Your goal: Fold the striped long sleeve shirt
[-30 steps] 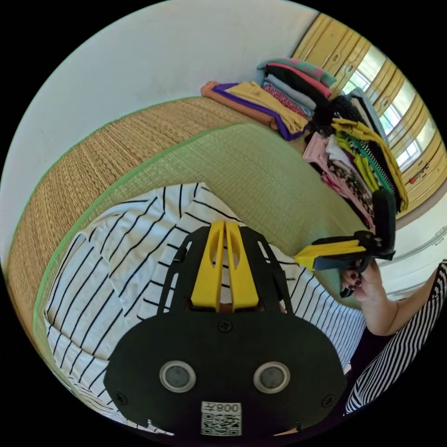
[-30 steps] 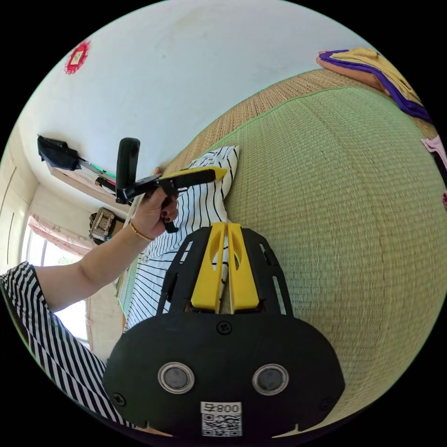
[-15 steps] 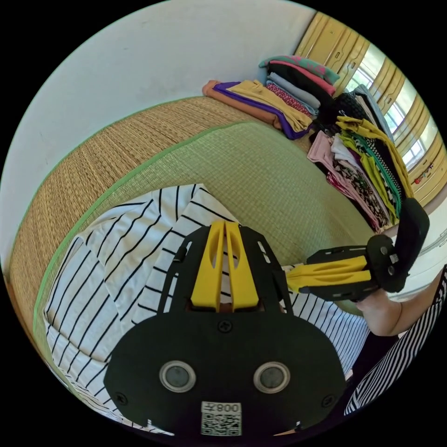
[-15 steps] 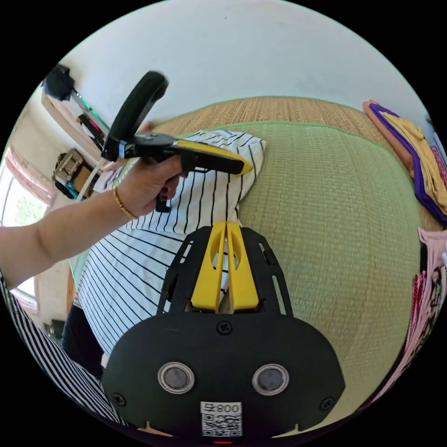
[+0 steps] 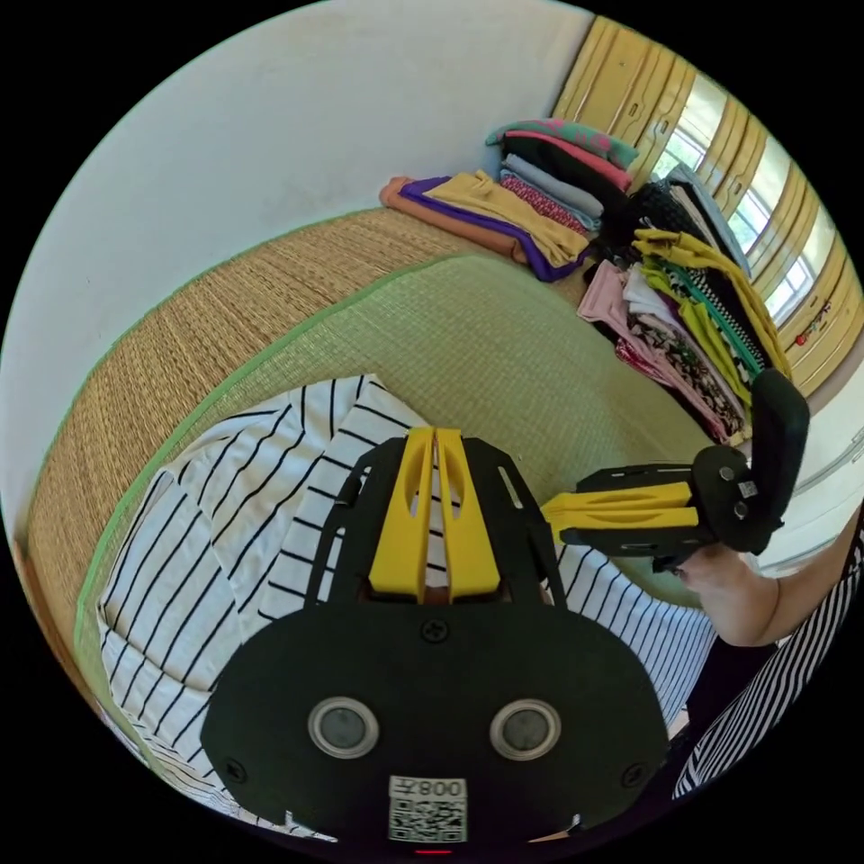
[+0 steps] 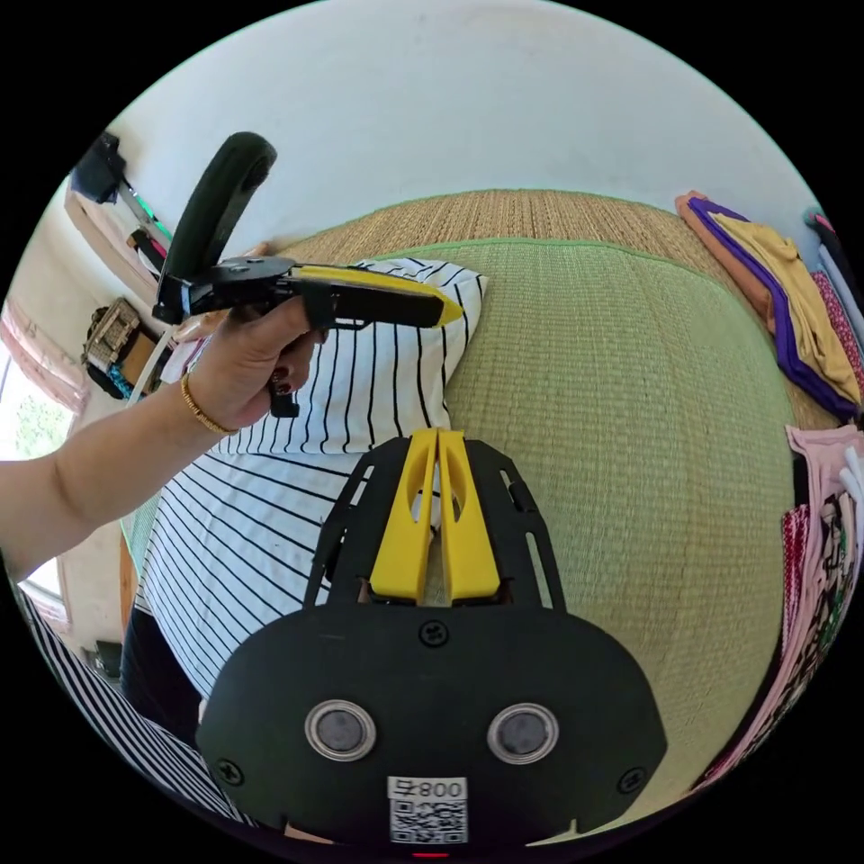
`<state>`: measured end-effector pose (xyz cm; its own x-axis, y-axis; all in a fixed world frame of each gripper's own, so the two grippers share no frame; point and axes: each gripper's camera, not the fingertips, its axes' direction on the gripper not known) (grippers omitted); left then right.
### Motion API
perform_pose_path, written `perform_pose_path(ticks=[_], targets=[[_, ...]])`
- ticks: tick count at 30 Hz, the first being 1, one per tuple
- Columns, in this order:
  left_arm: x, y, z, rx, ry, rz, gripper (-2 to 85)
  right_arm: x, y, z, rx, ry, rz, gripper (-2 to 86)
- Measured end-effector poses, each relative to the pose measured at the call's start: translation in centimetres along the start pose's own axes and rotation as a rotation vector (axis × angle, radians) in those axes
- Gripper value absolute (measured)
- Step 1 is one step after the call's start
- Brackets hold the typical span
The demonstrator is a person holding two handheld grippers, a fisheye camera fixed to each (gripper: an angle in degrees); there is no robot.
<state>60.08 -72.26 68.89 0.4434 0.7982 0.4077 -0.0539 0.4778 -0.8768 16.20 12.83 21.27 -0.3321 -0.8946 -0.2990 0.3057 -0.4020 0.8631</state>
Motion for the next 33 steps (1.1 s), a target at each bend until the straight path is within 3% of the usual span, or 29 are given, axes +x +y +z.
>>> perform_pose_path(ticks=[1,7,15,19,24,29,33], targets=[[0.1,0.3,1.6,-0.065,-0.003,0.0,0.2,-0.1,0.0,-0.1,-0.002,-0.002,0.005,0.0],[-0.7,2.1,2.9,0.05,-0.018,-0.073,0.1,-1.4,0.3,-2.5,0.04,0.007,0.012,0.0],[-1.4,5.5,8.7,0.01,-0.028,-0.109,0.0,-2.4,0.1,-3.7,0.013,-0.004,0.035,0.1],[0.2,11.6,9.8,0.076,0.073,-0.09,0.0,-3.0,0.6,-5.3,0.031,0.013,0.048,0.1],[2.7,18.2,15.8,-0.038,0.101,-0.068,0.1,-3.1,0.4,-5.9,0.003,0.005,0.092,0.0],[3.2,24.2,18.9,0.076,0.175,-0.128,0.1,-4.8,0.3,-8.5,0.034,0.041,0.082,0.0],[4.2,28.3,23.9,-0.02,0.146,-0.119,0.1,-5.8,-0.2,-8.6,-0.011,0.062,0.089,0.1]])
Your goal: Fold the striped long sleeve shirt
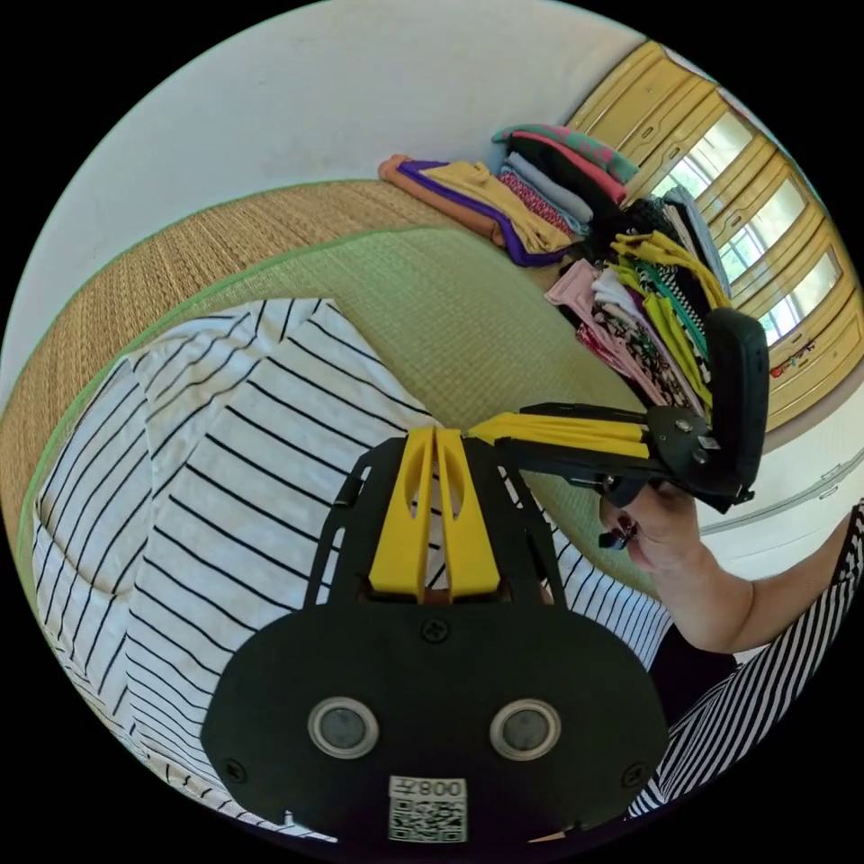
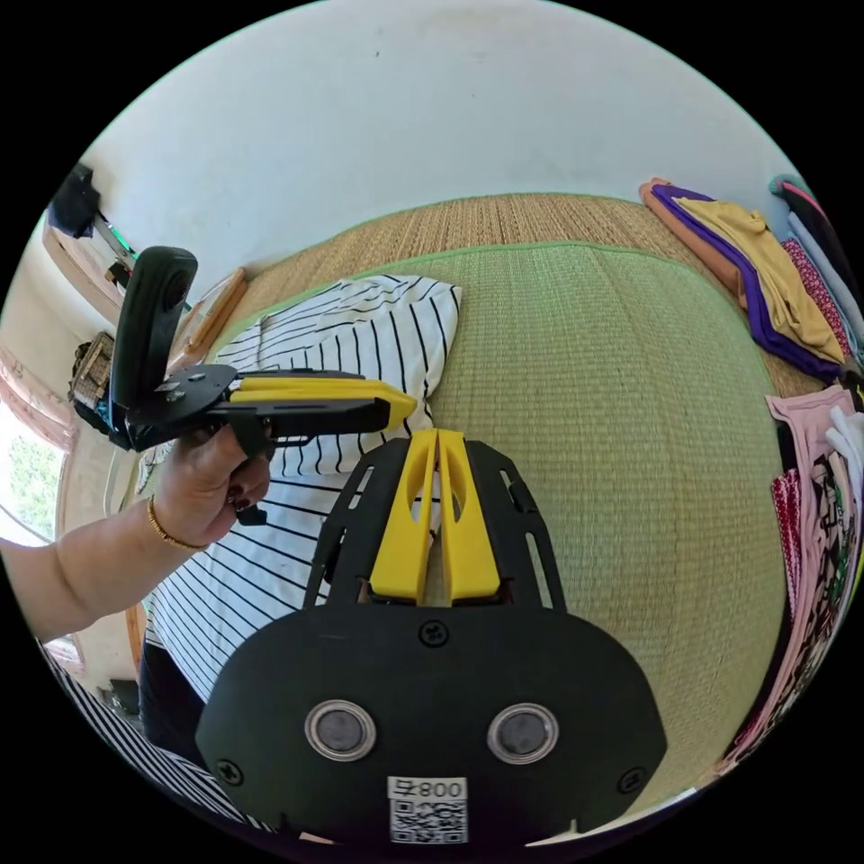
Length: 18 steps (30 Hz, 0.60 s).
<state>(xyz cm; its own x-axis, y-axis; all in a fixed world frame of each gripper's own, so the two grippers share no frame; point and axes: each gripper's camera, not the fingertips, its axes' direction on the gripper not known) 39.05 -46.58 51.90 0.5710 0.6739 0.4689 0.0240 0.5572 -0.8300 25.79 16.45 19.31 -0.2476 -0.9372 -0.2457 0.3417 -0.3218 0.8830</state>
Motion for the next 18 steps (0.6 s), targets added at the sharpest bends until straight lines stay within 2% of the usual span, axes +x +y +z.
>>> perform_pose_path(ticks=[5,9,14,18], targets=[[-1.4,7.9,3.0,0.091,0.037,-0.058,0.1,-0.7,-0.3,-1.8,0.002,-0.006,0.018,0.1],[-2.5,15.4,5.7,0.092,0.003,-0.116,0.1,-1.8,-0.3,-3.9,0.024,-0.001,0.028,0.1],[-5.9,28.7,10.8,0.05,-0.017,-0.307,0.1,-3.2,-0.2,-6.5,0.021,0.007,0.036,0.0],[-7.4,39.4,11.3,0.177,0.024,-0.451,0.2,-4.3,0.0,-8.2,-0.029,-0.001,0.042,0.0]])
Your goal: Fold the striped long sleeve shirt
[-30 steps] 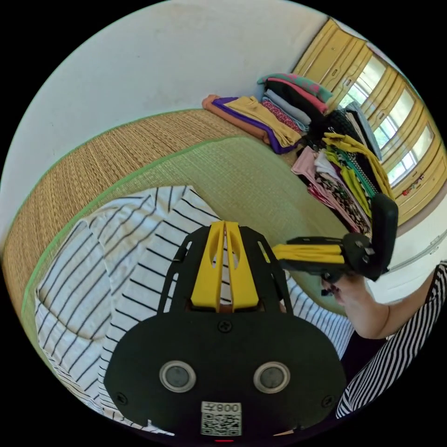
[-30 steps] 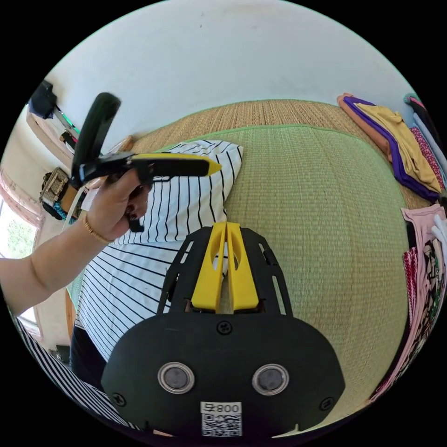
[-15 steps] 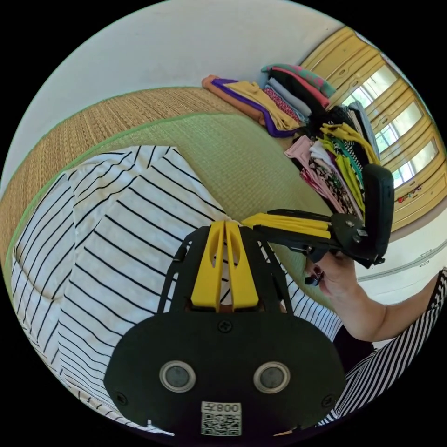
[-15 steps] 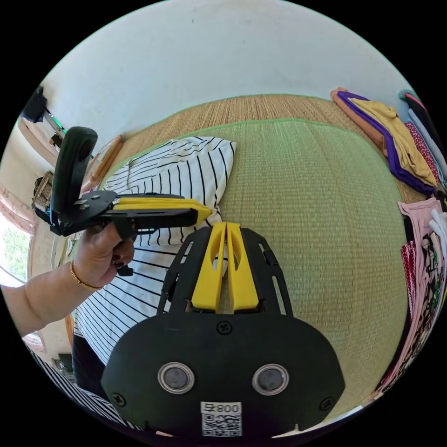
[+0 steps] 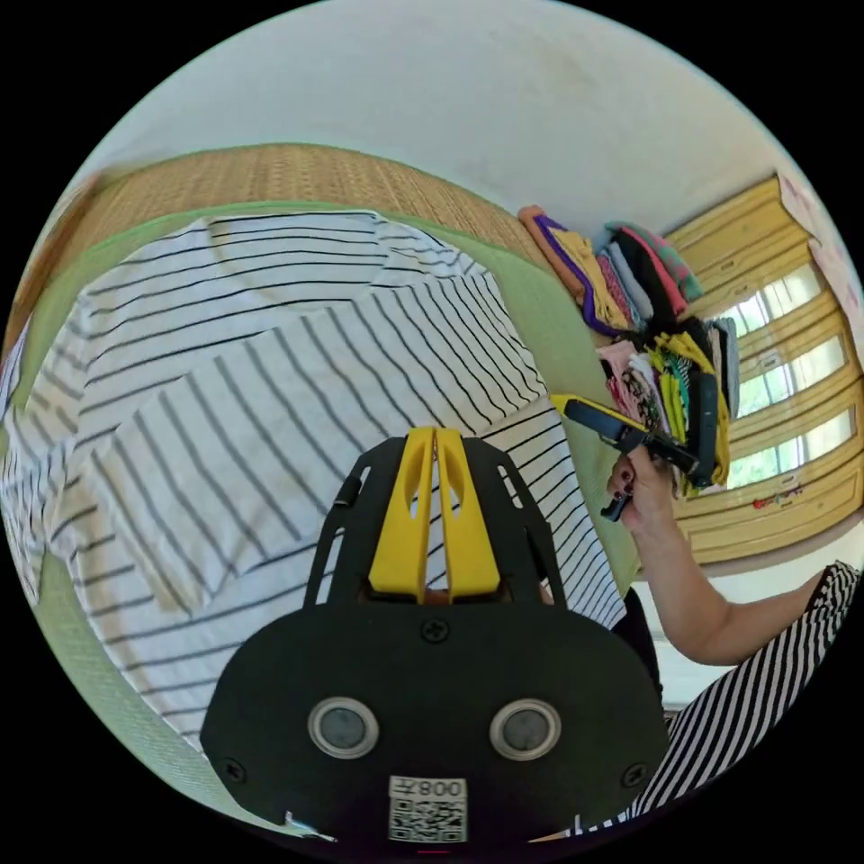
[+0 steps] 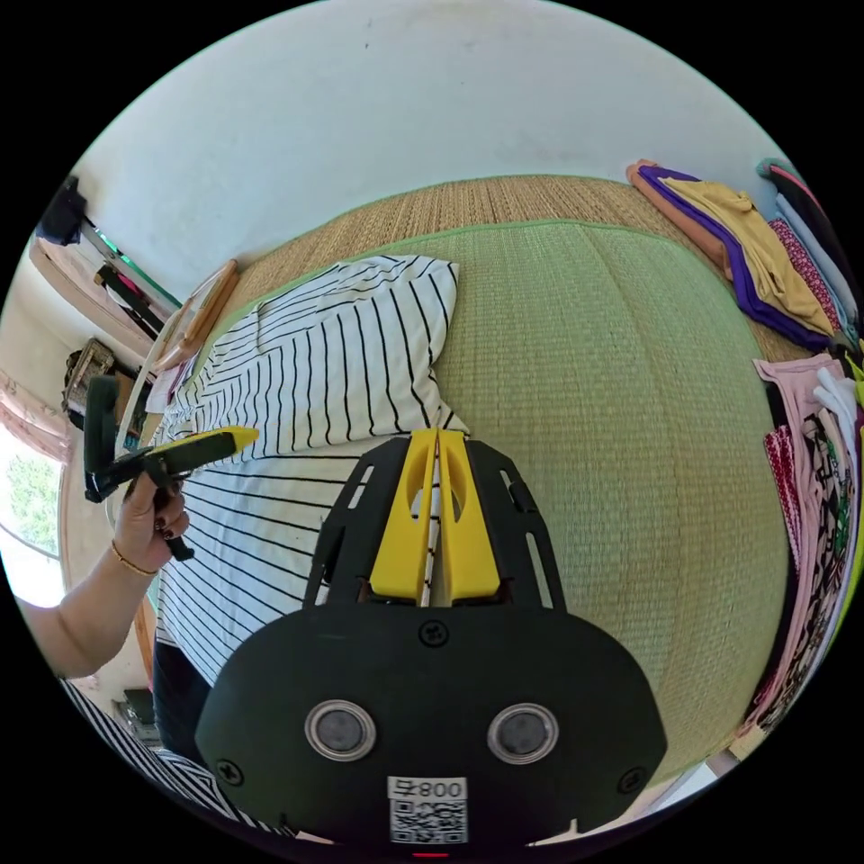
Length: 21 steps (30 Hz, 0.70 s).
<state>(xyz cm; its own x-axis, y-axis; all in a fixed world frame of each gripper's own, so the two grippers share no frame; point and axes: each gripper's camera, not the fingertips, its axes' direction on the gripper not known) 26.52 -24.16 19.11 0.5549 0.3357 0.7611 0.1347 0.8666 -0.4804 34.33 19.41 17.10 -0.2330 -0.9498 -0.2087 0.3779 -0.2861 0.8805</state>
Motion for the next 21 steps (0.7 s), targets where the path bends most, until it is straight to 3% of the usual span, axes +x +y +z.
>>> perform_pose_path(ticks=[10,15,21], targets=[[-19.4,32.9,-5.3,0.312,-0.12,-0.48,1.6,-7.5,-0.2,-4.5,-0.093,-0.155,-0.079,0.1],[-28.8,47.2,-6.5,0.482,-0.162,-0.698,4.3,-16.7,-1.9,-5.2,-0.167,-0.256,-0.231,0.1],[-39.6,60.3,-4.1,0.615,-0.083,-0.88,7.0,-27.9,-4.3,-6.1,-0.226,-0.326,-0.384,0.1]])
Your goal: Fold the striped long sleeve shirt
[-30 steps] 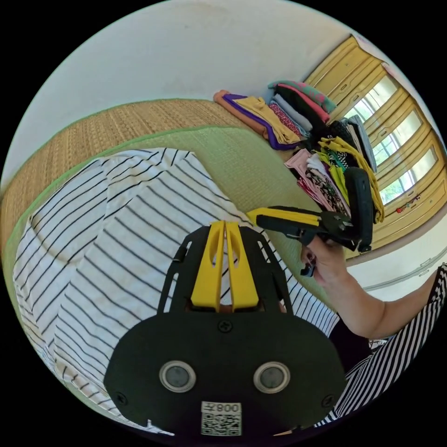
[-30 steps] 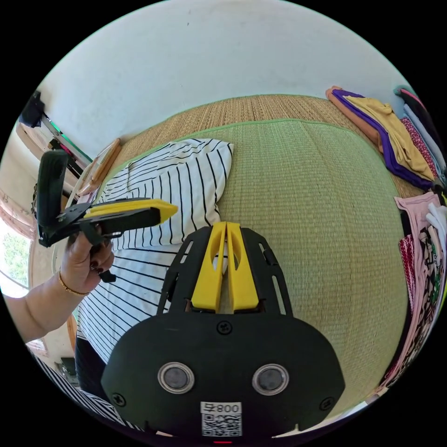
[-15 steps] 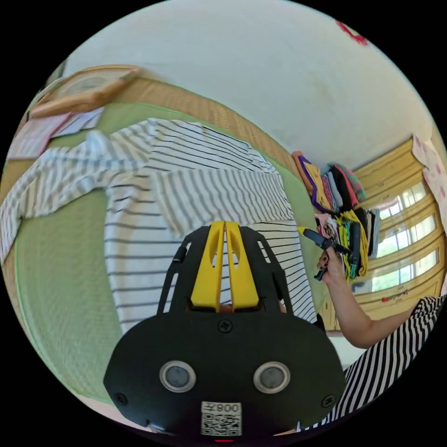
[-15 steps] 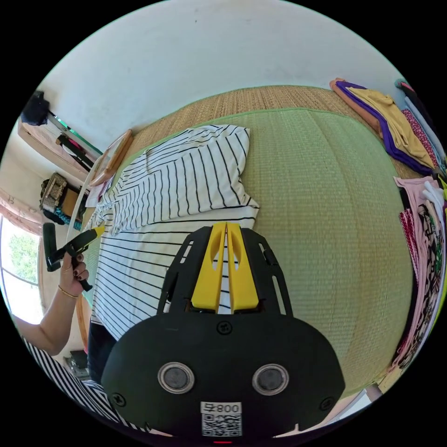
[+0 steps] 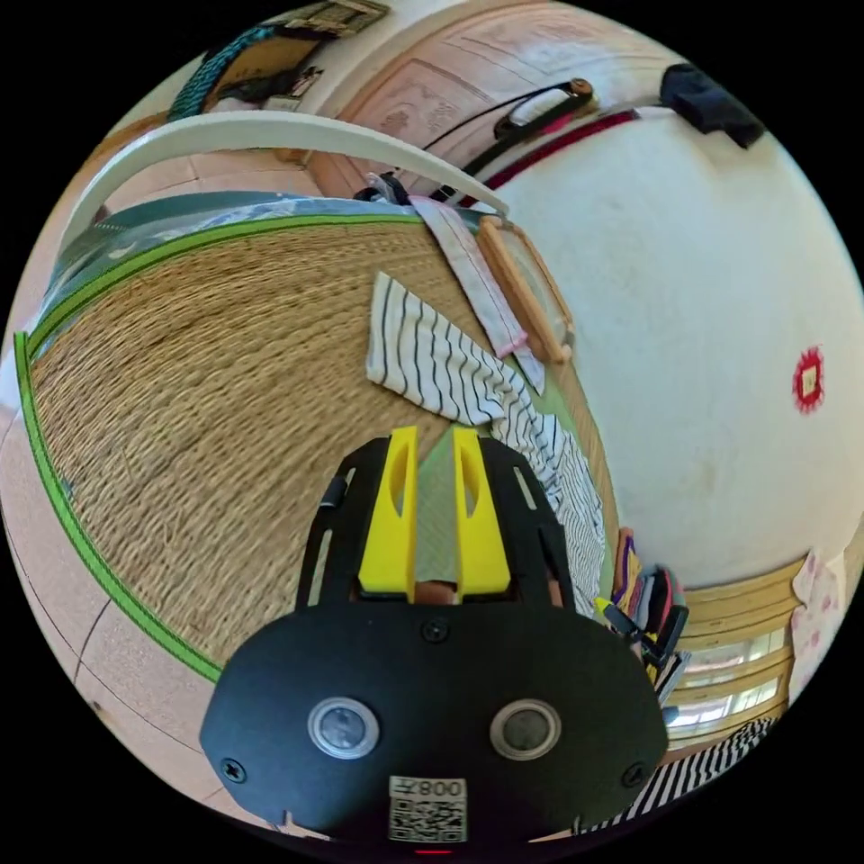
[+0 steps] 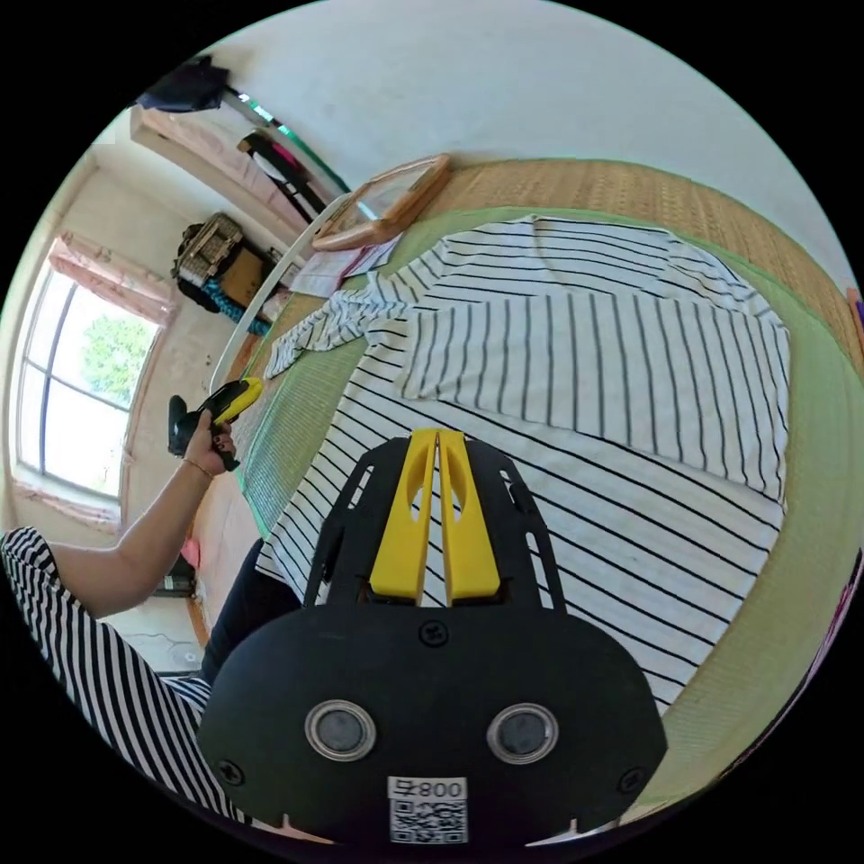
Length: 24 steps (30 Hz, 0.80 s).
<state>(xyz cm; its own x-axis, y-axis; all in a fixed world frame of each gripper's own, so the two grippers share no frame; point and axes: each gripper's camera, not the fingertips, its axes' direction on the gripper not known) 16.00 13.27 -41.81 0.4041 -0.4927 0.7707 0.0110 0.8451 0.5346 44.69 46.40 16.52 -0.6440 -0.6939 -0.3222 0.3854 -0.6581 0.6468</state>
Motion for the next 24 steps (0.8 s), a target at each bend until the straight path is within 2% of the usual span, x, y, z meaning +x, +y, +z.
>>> perform_pose_path(ticks=[5,11,24], targets=[[-11.6,2.2,2.2,0.007,0.095,-0.095,7.5,-6.3,-4.0,1.1,-0.055,-0.036,-0.074,0.1],[-21.4,5.9,3.3,0.051,0.161,-0.142,7.4,-12.4,-7.6,1.6,-0.106,-0.061,-0.13,0.3],[-36.9,10.6,6.1,0.079,0.259,-0.212,1.9,-24.6,-15.9,1.5,-0.156,-0.098,-0.239,3.4]])
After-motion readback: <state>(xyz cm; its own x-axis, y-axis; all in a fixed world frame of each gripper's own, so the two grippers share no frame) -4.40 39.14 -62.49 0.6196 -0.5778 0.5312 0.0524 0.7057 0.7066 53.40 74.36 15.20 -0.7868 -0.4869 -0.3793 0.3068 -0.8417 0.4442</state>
